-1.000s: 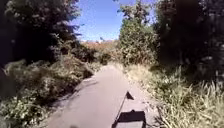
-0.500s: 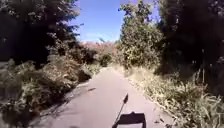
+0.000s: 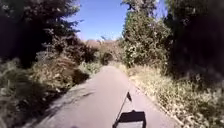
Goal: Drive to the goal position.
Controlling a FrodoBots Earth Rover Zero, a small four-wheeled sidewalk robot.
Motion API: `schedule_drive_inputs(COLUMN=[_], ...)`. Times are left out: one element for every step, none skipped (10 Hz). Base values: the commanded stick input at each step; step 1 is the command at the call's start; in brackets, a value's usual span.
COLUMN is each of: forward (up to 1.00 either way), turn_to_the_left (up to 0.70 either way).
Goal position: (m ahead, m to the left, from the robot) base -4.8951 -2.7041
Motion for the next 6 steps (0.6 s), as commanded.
schedule_drive_inputs(forward=[1.0, 1.0, 1.0, 1.0, 1.0, 1.0], turn_to_the_left=[0.0, 0.0, 0.0, 0.0, 0.0, 0.0])
